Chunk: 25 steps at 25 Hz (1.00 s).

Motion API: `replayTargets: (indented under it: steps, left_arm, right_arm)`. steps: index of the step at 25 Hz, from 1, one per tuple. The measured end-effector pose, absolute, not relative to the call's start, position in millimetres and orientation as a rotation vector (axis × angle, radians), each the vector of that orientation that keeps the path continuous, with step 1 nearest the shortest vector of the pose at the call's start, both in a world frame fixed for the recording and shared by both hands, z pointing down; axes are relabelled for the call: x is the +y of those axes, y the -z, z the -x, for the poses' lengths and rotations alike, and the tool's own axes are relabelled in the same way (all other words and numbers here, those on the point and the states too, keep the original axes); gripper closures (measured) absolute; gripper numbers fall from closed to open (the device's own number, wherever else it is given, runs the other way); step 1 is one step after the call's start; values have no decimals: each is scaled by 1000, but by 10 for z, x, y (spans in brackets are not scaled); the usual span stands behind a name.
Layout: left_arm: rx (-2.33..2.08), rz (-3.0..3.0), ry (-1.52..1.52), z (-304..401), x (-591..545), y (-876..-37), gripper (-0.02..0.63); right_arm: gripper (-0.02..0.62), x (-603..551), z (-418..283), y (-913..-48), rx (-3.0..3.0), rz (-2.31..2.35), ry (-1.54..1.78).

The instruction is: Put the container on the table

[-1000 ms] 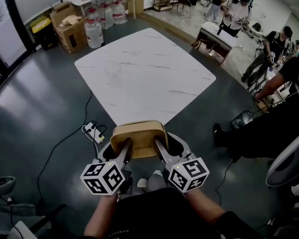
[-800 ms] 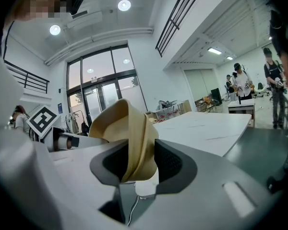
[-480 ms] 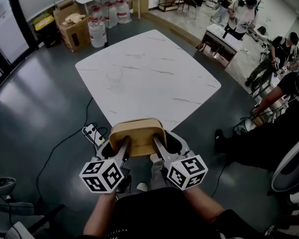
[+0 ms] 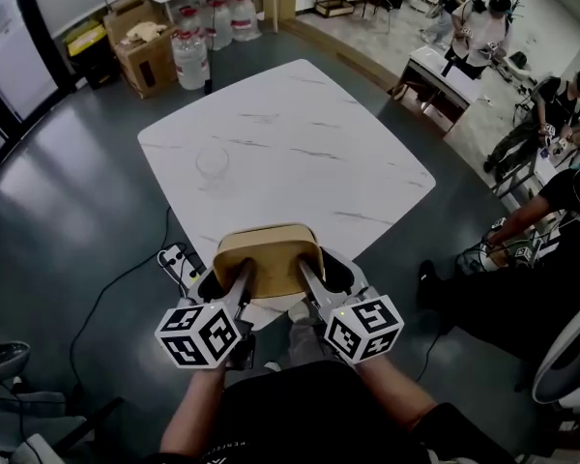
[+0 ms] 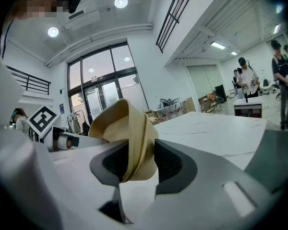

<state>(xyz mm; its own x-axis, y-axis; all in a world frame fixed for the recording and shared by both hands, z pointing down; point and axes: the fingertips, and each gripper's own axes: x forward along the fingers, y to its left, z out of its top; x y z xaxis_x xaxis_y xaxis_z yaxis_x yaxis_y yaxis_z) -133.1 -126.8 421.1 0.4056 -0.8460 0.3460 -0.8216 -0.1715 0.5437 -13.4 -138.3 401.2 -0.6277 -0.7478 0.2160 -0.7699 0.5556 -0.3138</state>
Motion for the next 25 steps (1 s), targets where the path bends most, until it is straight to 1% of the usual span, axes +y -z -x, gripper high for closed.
replayTargets:
  steps: [10,25]
  left_arm:
    - [-1444,-1945,22,1150,-1926,-4246,405]
    - [-1483,-1853,-1,1021,-2674,-4547,406]
  right_arm:
    - [466,-2090,-42,-4068,-2716,-1264,-639]
    - [466,-2924,-154,-4363,-2688,-1162,-695]
